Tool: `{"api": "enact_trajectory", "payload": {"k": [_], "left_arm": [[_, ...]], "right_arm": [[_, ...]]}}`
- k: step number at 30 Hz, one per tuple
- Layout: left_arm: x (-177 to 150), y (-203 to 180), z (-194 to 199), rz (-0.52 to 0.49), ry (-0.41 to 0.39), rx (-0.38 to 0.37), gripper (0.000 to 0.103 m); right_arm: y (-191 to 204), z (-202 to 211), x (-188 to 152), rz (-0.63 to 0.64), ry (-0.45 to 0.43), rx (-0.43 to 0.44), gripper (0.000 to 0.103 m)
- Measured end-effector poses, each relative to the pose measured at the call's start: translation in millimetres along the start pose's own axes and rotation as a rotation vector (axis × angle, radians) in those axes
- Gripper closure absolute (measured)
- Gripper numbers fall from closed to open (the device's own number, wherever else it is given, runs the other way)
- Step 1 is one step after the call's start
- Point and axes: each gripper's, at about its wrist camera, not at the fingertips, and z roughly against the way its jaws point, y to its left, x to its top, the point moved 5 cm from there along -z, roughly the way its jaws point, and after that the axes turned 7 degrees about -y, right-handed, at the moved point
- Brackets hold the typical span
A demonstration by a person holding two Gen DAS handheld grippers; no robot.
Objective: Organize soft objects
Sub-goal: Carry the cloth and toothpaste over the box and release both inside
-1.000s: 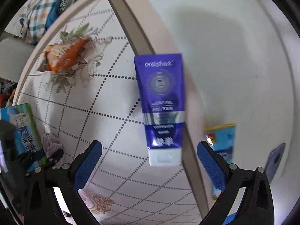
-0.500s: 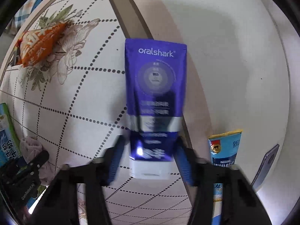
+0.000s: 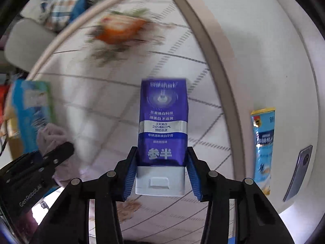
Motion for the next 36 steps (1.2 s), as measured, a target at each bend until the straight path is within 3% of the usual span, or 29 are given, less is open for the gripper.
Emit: {"api": "enact_trajectory", "payload": {"k": [2,5,10,17,25,30,36], "left_arm": [[-3.2,10.0,33.7,0.001,-0.06,-0.019,0.075],[20.7,19.9,80.6,0.005,-0.129,-0.024,0.075],[10.9,79.9,148.0,0.035,-0.227,-0.005,0.075],[4.7,186.2,181.5,0.09,-0.27,0.087,0.075],[-12.1,291.7,140.7,0.208,-0.163,0.128,0.075],[-15.1,325.9,95.1,0.255,-0.069,0.111,0.075],[-14.5,337.3,58.5,0.251,0.009,0.101,0.074]], "right_arm": [[24.7,23.3,-8.5,0.025,-0.036,0.038,0.055],[60.6,56.8,-13.9,0.065,-0.085,0.089,0.055],[102.5,113.0,-23.6,0.145,-0.132,0.17,0.055],[208.8,141.3,-55.9,0.267,-0.151,0.238,0.055],[290.5,93.9,-71.7,0.309,-0.124,0.166,0.055],[306.1,46.7,-57.9,0.305,-0.134,0.082,0.055],[314.6,0.5,-37.8,0.32,-0.167,-0.005,0.055]]}}
